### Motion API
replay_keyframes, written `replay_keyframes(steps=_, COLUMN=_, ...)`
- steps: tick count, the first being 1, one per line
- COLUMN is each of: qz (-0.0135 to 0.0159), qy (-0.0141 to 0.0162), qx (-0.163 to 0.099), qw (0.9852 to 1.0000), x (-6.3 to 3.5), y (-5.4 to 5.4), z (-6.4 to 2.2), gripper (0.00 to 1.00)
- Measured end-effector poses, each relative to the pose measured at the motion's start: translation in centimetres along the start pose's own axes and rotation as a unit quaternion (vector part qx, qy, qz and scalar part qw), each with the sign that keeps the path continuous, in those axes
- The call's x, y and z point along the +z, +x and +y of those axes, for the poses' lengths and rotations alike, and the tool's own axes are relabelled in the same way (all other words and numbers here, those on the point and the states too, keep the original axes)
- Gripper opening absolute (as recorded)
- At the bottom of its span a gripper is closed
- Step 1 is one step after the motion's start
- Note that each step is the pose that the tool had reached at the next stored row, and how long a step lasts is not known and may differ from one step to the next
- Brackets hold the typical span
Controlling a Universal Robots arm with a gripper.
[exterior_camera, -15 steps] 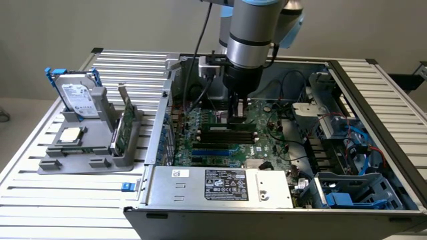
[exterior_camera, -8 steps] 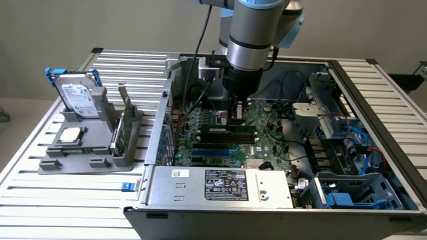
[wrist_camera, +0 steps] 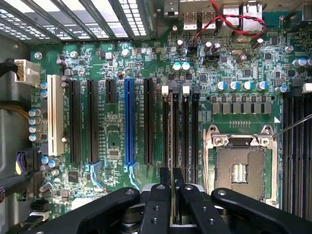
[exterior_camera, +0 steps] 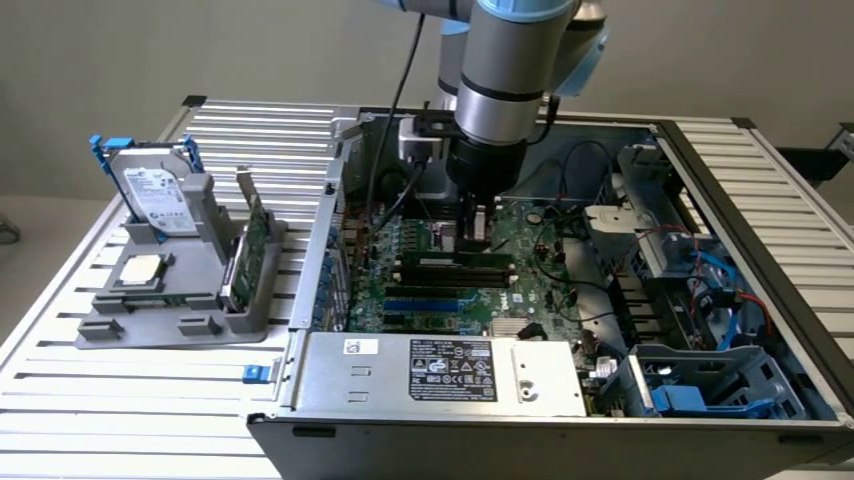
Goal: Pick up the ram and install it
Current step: 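Insert the ram into the slot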
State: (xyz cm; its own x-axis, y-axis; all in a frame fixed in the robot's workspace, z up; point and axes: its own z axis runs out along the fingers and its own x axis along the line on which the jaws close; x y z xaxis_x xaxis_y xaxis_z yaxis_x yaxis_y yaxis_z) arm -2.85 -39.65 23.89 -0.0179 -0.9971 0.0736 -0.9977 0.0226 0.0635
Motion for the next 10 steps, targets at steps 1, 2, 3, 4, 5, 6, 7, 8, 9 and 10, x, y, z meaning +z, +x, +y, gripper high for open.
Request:
replay_keyframes(steps=1, qz=0.0000, qy=-0.0003, qx=0.000, qw=1.0000, x=0.01, y=0.00, z=-0.06, gripper=0.14)
replay_keyframes(steps=2, qz=0.0001, qy=-0.0006, qx=0.000, qw=1.0000, x=0.03, y=0.01, z=-0.12, gripper=0.14)
replay_keyframes(steps=3, qz=0.0002, qy=-0.0010, qx=0.000, qw=1.0000, x=0.05, y=0.02, z=-0.17, gripper=0.14)
replay_keyframes(steps=4, qz=0.0003, qy=-0.0013, qx=0.000, qw=1.0000, x=0.08, y=0.05, z=-0.20, gripper=0.14)
replay_keyframes(steps=5, qz=0.0005, qy=-0.0015, qx=0.000, qw=1.0000, x=0.11, y=0.08, z=-0.22, gripper=0.14)
replay_keyframes(steps=6, qz=0.0006, qy=-0.0017, qx=0.000, qw=1.0000, x=0.16, y=0.11, z=-0.22, gripper=0.14)
replay_keyframes(steps=7, qz=0.0009, qy=-0.0019, qx=0.000, qw=1.0000, x=0.19, y=0.17, z=-0.22, gripper=0.14)
replay_keyframes(steps=8, qz=0.0010, qy=-0.0020, qx=0.000, qw=1.0000, x=0.24, y=0.22, z=-0.23, gripper=0.14)
replay_keyframes(steps=9, qz=0.0011, qy=-0.0022, qx=0.000, qw=1.0000, x=0.28, y=0.26, z=-0.23, gripper=0.14)
replay_keyframes(steps=10, qz=0.0013, qy=-0.0024, qx=0.000, qw=1.0000, x=0.33, y=0.30, z=-0.24, gripper=0.14)
